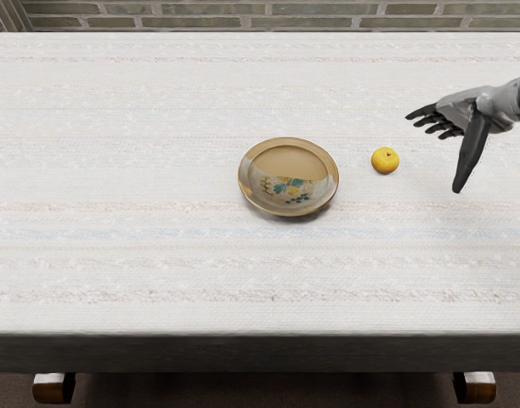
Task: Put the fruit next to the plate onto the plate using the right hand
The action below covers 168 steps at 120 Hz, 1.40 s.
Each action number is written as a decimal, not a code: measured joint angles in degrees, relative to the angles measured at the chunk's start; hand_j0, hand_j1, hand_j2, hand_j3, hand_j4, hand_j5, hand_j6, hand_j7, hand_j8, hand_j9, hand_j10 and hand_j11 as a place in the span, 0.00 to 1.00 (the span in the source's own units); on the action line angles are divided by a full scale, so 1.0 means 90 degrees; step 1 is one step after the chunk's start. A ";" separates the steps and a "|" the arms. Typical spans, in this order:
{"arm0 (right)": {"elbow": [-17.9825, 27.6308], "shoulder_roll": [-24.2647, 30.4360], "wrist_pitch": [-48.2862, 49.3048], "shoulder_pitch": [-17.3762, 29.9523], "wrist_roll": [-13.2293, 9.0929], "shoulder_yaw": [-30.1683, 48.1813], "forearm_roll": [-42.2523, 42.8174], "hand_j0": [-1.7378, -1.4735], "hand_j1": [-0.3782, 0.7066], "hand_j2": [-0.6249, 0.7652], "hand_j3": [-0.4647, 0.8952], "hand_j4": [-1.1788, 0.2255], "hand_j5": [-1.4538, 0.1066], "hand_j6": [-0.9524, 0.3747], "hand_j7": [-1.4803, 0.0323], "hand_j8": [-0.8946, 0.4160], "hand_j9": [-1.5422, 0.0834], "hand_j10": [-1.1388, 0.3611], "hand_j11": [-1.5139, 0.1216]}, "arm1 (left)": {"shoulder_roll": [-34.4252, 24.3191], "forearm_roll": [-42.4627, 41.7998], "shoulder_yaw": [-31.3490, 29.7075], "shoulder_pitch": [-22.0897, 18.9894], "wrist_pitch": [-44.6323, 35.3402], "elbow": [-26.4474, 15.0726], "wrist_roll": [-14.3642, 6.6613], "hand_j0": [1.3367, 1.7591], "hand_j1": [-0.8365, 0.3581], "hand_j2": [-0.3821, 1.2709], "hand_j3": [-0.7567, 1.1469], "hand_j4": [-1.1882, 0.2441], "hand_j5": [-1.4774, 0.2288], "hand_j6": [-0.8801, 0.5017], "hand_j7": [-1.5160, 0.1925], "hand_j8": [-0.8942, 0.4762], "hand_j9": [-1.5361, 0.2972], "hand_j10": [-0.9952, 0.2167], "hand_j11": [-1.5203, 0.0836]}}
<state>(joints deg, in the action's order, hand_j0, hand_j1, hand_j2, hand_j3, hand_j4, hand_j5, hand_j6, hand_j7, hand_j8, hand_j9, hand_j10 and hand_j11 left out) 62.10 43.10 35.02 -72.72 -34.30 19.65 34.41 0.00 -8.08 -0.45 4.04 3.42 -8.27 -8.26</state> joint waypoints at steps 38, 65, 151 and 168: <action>0.0130 -0.1055 -0.0505 -0.0164 -0.0074 -0.0043 0.1669 0.30 0.03 0.45 0.34 0.84 0.93 0.71 0.98 0.68 0.95 0.76 0.93 | 0.0000 0.0000 0.0002 -0.0001 -0.0004 0.0001 0.0000 0.76 0.97 0.23 0.40 0.82 0.85 0.62 0.87 0.64 0.82 0.80 0.93; 0.0178 -0.1431 -0.1751 -0.0009 -0.0077 -0.0354 0.2510 0.30 0.03 0.45 0.34 0.84 0.93 0.71 0.98 0.68 0.95 0.76 0.93 | 0.0000 -0.0001 0.0001 -0.0004 0.0000 0.0001 0.0000 0.76 0.97 0.23 0.40 0.82 0.85 0.62 0.87 0.64 0.82 0.80 0.93; -0.0217 -0.2170 -0.3508 0.0581 -0.0078 -0.1238 0.3137 0.30 0.08 0.44 0.34 0.80 0.89 0.68 0.94 0.64 0.91 0.73 0.89 | 0.0000 0.0000 0.0001 0.0000 -0.0002 0.0001 0.0000 0.76 0.97 0.23 0.40 0.82 0.85 0.62 0.87 0.64 0.82 0.80 0.93; -0.0499 -0.2343 -0.3574 0.0554 -0.0078 -0.1340 0.3167 0.30 0.11 0.44 0.34 0.78 0.87 0.66 0.91 0.62 0.89 0.71 0.86 | 0.0000 0.0000 0.0002 0.0000 -0.0002 0.0001 0.0000 0.76 0.97 0.23 0.40 0.82 0.85 0.62 0.87 0.64 0.82 0.80 0.93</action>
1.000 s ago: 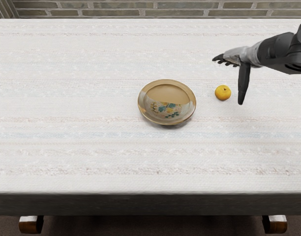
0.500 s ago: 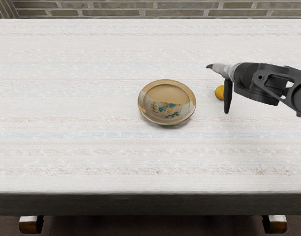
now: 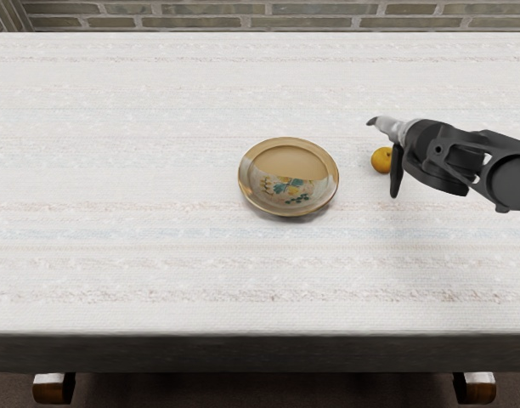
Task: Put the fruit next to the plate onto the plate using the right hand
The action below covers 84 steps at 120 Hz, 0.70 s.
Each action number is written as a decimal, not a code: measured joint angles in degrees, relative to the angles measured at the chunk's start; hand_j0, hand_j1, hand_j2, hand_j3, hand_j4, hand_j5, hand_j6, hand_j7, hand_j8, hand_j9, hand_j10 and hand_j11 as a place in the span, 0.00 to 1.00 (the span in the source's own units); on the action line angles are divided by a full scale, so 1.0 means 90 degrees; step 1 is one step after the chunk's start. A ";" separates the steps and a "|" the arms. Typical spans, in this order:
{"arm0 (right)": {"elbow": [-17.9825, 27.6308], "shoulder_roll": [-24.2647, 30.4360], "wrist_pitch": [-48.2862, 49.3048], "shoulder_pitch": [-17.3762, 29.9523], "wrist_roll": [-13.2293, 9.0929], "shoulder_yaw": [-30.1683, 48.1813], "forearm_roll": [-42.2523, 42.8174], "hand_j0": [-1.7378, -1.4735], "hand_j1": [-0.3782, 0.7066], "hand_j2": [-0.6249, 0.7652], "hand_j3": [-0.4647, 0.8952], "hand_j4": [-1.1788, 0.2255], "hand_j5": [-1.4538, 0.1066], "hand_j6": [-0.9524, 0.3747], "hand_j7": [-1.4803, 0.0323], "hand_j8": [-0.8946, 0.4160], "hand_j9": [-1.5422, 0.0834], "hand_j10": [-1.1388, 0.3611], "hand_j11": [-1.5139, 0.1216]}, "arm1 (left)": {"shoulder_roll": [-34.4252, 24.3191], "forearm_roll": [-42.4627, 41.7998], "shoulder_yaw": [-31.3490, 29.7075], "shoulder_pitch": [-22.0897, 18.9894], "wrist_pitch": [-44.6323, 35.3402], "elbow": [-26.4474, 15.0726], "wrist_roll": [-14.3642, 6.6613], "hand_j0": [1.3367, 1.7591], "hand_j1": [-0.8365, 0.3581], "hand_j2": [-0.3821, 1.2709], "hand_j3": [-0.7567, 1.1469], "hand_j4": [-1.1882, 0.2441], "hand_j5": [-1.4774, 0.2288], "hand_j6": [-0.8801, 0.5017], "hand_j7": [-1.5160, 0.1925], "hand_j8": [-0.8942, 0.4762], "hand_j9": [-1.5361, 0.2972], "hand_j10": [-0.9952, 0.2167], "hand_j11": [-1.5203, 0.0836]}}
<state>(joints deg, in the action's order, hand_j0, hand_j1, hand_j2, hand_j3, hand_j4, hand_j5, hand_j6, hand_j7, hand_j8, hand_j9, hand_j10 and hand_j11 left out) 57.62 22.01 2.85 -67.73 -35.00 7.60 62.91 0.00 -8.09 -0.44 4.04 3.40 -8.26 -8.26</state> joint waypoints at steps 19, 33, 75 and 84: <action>-0.0222 -0.0163 -0.0034 -0.0021 0.0000 -0.0046 0.0036 0.30 0.16 0.43 0.34 0.75 0.83 0.62 0.88 0.59 0.85 0.68 0.83 | 0.0000 0.0000 -0.0001 -0.0001 0.0000 0.0000 0.0000 0.76 0.97 0.23 0.40 0.82 0.85 0.62 0.87 0.64 0.82 0.80 0.93; -0.0500 -0.0371 -0.0080 -0.0022 0.0000 -0.0053 0.0161 0.30 0.17 0.43 0.34 0.74 0.82 0.61 0.86 0.58 0.84 0.67 0.82 | 0.0000 0.0000 -0.0001 -0.0003 0.0001 0.0000 0.0000 0.76 0.97 0.23 0.40 0.82 0.85 0.62 0.87 0.64 0.82 0.80 0.93; -0.0800 -0.0559 -0.0398 0.0025 0.0000 -0.0078 0.0231 0.30 0.28 0.42 0.34 0.67 0.74 0.54 0.78 0.51 0.77 0.60 0.74 | 0.0000 0.0000 0.0000 0.0000 0.0001 0.0000 0.0000 0.76 0.97 0.23 0.40 0.82 0.85 0.62 0.87 0.64 0.82 0.80 0.93; -0.0991 -0.0657 -0.0449 0.0041 0.0000 -0.0201 0.0228 0.30 0.29 0.42 0.34 0.67 0.73 0.54 0.77 0.50 0.76 0.60 0.74 | 0.0000 0.0000 0.0000 0.0000 0.0000 0.0000 0.0000 0.76 0.97 0.23 0.40 0.82 0.85 0.62 0.87 0.64 0.82 0.80 0.93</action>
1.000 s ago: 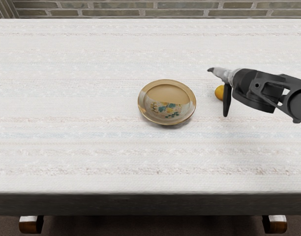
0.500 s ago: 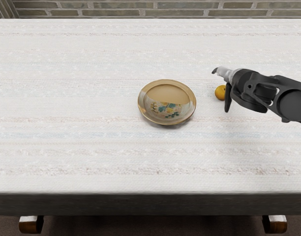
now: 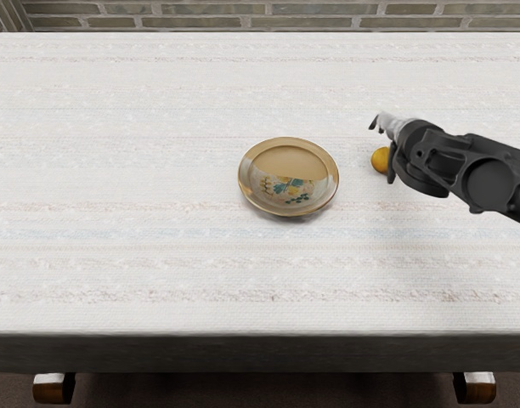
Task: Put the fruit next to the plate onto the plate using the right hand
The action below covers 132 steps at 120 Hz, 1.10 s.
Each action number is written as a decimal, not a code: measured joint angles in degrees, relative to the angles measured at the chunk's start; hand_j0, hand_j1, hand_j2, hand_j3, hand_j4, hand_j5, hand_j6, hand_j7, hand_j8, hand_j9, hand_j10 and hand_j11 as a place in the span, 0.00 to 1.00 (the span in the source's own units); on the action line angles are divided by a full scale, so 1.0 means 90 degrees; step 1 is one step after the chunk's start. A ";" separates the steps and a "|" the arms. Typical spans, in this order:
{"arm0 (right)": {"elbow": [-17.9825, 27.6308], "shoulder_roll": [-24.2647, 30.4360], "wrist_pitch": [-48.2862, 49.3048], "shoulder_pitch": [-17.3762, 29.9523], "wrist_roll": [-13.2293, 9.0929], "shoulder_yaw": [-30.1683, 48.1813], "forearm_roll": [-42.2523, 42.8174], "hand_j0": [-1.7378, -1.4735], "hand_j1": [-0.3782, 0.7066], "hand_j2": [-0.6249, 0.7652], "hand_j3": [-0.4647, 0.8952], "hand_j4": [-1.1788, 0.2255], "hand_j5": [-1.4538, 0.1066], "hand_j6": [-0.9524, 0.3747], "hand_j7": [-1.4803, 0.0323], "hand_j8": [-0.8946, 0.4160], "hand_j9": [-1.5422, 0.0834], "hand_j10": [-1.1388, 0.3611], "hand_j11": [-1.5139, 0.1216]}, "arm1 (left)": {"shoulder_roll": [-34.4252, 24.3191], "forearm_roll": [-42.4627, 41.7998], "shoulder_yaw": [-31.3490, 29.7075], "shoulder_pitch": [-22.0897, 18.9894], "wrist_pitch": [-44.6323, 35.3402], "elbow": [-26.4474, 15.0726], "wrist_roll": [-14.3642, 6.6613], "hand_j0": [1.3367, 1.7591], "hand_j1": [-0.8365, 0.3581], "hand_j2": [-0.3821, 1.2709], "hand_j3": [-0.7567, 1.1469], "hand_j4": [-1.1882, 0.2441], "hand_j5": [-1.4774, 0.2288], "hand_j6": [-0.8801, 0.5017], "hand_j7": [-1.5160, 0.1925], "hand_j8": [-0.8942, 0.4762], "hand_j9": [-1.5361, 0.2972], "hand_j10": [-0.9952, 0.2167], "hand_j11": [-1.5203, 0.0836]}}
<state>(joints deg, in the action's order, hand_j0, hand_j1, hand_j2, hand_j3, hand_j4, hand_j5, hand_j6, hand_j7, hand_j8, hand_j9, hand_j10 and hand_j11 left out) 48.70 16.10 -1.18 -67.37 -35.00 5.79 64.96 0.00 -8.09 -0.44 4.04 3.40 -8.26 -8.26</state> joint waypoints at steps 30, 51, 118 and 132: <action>-0.0212 -0.0151 -0.0093 0.0013 0.0000 -0.0165 -0.0004 0.30 0.30 0.41 0.34 0.66 0.72 0.52 0.76 0.49 0.75 0.59 0.73 | 0.0000 0.0000 0.0000 -0.0002 0.0002 0.0000 0.0000 0.76 0.97 0.23 0.40 0.82 0.85 0.62 0.87 0.64 0.82 0.80 0.93; -0.0230 -0.0223 -0.0138 0.0006 0.0000 -0.0179 -0.0009 0.30 0.32 0.41 0.34 0.65 0.71 0.51 0.75 0.48 0.74 0.58 0.71 | 0.0000 0.0000 0.0000 0.0000 0.0000 0.0000 0.0000 0.76 0.97 0.23 0.40 0.82 0.85 0.62 0.87 0.64 0.82 0.80 0.93; -0.0521 -0.0461 -0.0660 0.0024 0.0000 -0.0649 -0.0006 0.30 0.39 0.40 0.34 0.60 0.66 0.47 0.70 0.43 0.69 0.54 0.66 | 0.0000 0.0000 -0.0001 -0.0001 0.0001 0.0000 0.0000 0.76 0.97 0.23 0.40 0.82 0.85 0.62 0.87 0.64 0.82 0.80 0.93; -0.0578 -0.0530 -0.0831 0.0025 0.0000 -0.0757 -0.0012 0.30 0.39 0.40 0.34 0.60 0.66 0.47 0.69 0.43 0.68 0.54 0.66 | 0.0000 0.0000 0.0000 -0.0005 -0.0001 0.0000 0.0000 0.76 0.97 0.23 0.40 0.82 0.85 0.62 0.87 0.64 0.82 0.80 0.93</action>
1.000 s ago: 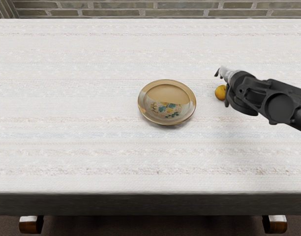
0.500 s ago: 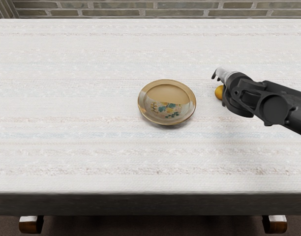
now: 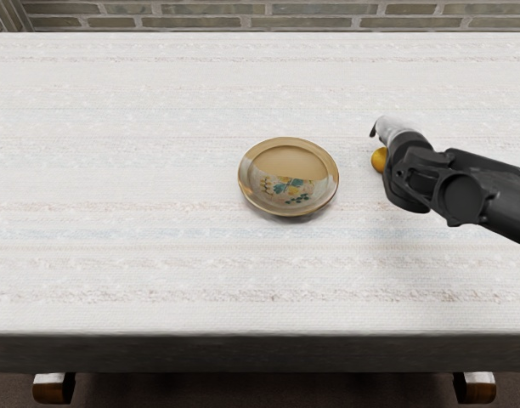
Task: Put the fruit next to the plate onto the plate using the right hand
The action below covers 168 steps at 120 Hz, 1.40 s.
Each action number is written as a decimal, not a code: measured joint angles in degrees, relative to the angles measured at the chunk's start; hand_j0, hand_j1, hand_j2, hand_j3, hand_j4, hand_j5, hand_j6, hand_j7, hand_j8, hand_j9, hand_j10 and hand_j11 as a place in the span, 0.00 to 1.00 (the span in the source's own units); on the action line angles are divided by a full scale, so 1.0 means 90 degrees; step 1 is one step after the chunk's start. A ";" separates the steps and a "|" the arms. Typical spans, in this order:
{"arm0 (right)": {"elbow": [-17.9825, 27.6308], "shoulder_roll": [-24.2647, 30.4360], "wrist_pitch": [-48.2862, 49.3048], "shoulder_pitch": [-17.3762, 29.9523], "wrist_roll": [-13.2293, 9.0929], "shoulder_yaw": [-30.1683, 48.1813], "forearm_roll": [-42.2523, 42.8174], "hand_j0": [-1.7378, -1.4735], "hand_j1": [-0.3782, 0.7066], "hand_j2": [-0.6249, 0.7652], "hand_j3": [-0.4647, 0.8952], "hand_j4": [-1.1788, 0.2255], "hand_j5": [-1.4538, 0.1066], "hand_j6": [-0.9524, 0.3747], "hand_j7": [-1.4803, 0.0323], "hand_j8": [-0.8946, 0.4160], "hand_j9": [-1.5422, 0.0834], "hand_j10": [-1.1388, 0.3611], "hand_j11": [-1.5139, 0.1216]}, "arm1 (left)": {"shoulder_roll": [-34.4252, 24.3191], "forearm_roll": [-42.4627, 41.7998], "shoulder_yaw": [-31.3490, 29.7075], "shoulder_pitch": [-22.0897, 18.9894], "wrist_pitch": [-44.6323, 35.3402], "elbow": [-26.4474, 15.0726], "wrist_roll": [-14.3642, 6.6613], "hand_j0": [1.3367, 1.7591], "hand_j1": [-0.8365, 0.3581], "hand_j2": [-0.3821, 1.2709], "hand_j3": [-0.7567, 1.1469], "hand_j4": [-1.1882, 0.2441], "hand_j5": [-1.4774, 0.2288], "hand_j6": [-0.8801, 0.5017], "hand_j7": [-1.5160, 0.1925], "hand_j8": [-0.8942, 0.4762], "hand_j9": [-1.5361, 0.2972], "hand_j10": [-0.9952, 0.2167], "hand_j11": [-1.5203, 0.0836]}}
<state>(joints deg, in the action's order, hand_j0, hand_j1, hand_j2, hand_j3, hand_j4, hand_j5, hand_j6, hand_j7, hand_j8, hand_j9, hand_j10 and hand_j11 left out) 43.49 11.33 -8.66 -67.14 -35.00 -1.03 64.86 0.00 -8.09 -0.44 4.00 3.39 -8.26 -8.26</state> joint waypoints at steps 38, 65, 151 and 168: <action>-0.0027 -0.0028 -0.0073 0.0044 0.0000 -0.0051 -0.0027 0.30 0.43 0.40 0.34 0.58 0.63 0.44 0.66 0.40 0.66 0.51 0.63 | 0.0000 -0.0001 0.0000 0.0000 0.0001 0.0000 0.0000 0.76 0.97 0.23 0.40 0.82 0.85 0.62 0.87 0.64 0.82 0.80 0.93; -0.0028 -0.0029 -0.0073 0.0065 0.0000 -0.0052 -0.0039 0.30 0.49 0.39 0.34 0.54 0.59 0.40 0.62 0.36 0.62 0.48 0.60 | 0.0000 0.0000 0.0000 0.0002 0.0003 0.0000 0.0000 0.76 0.97 0.23 0.40 0.82 0.85 0.62 0.87 0.64 0.82 0.80 0.93; -0.0004 -0.0030 -0.0029 0.0143 -0.0013 -0.0043 -0.0047 0.29 0.62 0.52 0.30 0.44 0.33 0.46 0.36 0.44 0.37 0.29 0.35 | 0.0000 -0.0001 -0.0001 0.0003 0.0003 0.0000 0.0000 0.76 0.97 0.23 0.40 0.82 0.85 0.62 0.87 0.64 0.82 0.80 0.93; -0.0004 -0.0032 -0.0022 0.0106 -0.0009 -0.0025 -0.0067 0.31 0.61 0.59 0.34 0.40 0.28 0.42 0.31 0.40 0.31 0.25 0.30 | 0.0000 0.0000 0.0000 0.0004 0.0003 0.0000 0.0000 0.76 0.97 0.23 0.40 0.82 0.85 0.62 0.87 0.64 0.82 0.80 0.93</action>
<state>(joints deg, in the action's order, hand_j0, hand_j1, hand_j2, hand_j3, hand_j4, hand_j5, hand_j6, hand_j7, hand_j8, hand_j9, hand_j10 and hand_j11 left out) 43.45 11.04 -8.86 -66.19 -35.08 -1.25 64.25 0.00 -8.09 -0.44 4.04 3.41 -8.26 -8.26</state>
